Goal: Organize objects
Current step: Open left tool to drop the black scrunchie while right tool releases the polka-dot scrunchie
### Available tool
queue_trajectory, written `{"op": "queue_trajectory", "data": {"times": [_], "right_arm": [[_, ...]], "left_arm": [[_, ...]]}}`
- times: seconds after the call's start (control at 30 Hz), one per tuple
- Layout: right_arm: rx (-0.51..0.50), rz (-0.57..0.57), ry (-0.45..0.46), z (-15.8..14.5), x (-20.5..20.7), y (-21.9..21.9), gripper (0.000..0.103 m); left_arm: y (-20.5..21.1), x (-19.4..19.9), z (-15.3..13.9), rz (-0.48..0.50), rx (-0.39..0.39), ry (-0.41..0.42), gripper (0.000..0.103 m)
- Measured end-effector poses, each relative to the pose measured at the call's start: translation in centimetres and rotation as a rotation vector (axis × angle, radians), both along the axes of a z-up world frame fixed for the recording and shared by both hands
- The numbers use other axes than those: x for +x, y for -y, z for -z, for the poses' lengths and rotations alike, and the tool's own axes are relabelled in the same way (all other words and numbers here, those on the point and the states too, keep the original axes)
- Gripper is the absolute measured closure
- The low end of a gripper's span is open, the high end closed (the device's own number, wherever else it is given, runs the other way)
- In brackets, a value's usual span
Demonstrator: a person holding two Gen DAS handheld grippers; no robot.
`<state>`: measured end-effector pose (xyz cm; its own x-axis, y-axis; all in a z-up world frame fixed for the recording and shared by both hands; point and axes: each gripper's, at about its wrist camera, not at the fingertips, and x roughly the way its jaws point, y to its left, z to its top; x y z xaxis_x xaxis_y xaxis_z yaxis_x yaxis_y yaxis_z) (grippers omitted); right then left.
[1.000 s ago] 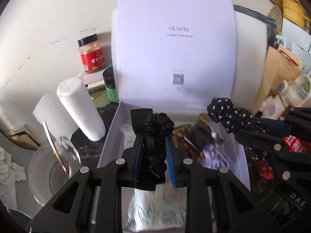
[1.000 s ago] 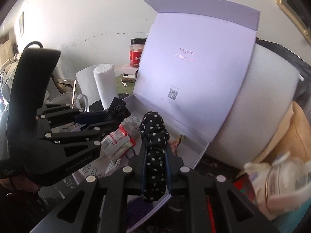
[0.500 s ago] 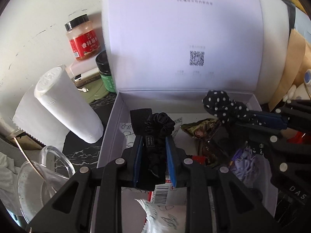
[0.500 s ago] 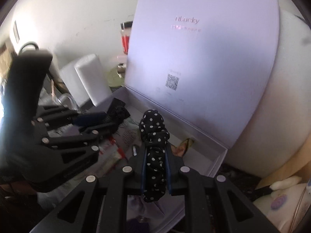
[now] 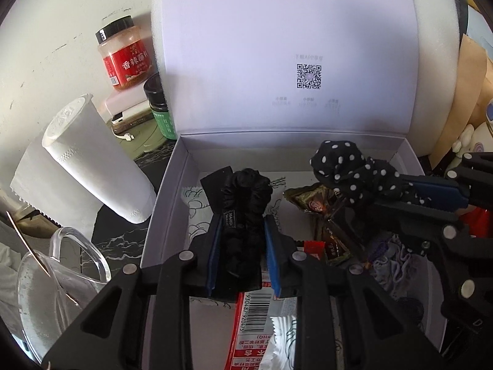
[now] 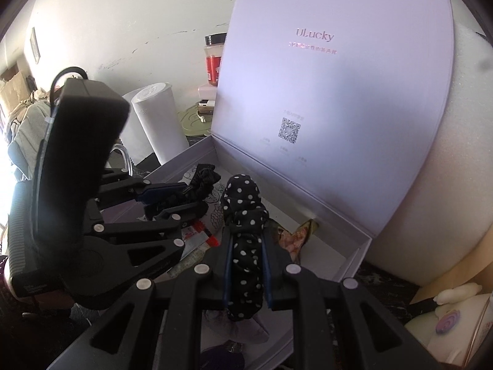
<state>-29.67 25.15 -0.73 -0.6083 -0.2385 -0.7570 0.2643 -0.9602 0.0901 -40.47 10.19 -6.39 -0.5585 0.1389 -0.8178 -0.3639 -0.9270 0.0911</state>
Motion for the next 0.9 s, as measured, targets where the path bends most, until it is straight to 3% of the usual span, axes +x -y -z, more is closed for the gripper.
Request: {"op": "queue_trajectory", "data": {"times": [0.67,0.9], "right_arm": [[-0.027,-0.041,-0.032,-1.4,1.2,1.2,0.087],[0.013,-0.06,-0.008,-0.8,1.0,2.5,0.087]], "left_arm": [[0.6,1.6,-1.3,-0.023,0.042,0.013,0.079],[1.2,2.6,-2.2,-0.036,0.045,-0.002,0.079]]}}
